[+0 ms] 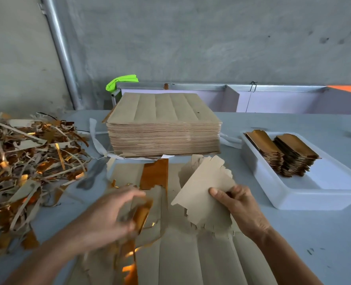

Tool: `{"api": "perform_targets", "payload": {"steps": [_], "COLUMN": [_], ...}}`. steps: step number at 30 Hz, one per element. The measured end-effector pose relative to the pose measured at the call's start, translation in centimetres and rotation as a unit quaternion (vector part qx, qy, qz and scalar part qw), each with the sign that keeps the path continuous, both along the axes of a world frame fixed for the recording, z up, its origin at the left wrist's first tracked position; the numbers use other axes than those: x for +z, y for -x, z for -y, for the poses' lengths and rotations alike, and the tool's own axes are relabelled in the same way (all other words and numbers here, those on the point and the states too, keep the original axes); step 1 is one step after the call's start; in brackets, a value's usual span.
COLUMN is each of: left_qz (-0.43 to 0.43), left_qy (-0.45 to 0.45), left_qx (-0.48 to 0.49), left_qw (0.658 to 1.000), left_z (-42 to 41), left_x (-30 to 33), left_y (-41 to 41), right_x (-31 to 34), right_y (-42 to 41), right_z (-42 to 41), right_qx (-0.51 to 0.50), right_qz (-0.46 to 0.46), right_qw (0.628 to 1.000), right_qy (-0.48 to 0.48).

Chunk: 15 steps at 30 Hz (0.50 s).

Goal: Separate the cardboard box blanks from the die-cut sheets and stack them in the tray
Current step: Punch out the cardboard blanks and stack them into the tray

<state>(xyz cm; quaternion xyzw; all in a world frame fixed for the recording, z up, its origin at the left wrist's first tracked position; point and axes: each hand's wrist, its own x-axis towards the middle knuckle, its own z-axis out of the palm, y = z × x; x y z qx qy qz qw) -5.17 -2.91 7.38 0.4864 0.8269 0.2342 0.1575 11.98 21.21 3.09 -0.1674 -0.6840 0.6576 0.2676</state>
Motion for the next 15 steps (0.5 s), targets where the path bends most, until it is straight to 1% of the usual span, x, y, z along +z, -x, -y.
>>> {"api": "perform_targets", "payload": {"steps": [1, 2, 4, 6, 8, 11, 13, 15], "left_qz": [-0.022, -0.026, -0.01, 0.0, 0.023, 0.054, 0.081, 0.125], "left_qy": [-0.075, -0.134, -0.203, -0.254, -0.279, -0.255, -0.251, -0.275], "left_qx": [0.035, 0.059, 0.066, 0.068, 0.09, 0.091, 0.097, 0.128], "left_qw": [0.996, 0.989, 0.977, 0.965, 0.956, 0.961, 0.96, 0.945], "left_z": [-0.9, -2.0, -3.9, -5.2, -5.7, -5.9, -6.0, -6.1], "left_x": [0.1, 0.0, -0.7, -1.8, -2.7, -4.2, -5.0, -5.4], "left_y": [-0.8, -1.7, -3.5, -4.7, -5.2, -5.8, -6.1, -5.9], "right_x": [0.0, 0.0, 0.1, -0.1, -0.4, -0.8, -1.0, -1.1], "right_y": [0.2, 0.4, 0.9, 1.3, 1.5, 1.6, 1.5, 1.5], "right_z": [0.4, 0.8, 1.7, 2.4, 2.8, 2.9, 3.0, 3.1], "right_qx": [0.003, 0.007, 0.017, 0.017, 0.001, -0.015, -0.009, -0.002], "right_qz": [0.0, 0.002, 0.01, -0.005, -0.039, -0.085, -0.094, -0.095], "right_qw": [1.0, 1.0, 0.999, 0.999, 0.999, 0.993, 0.992, 0.993], "right_qy": [-0.003, -0.011, -0.039, -0.034, 0.014, 0.078, 0.086, 0.077]}}
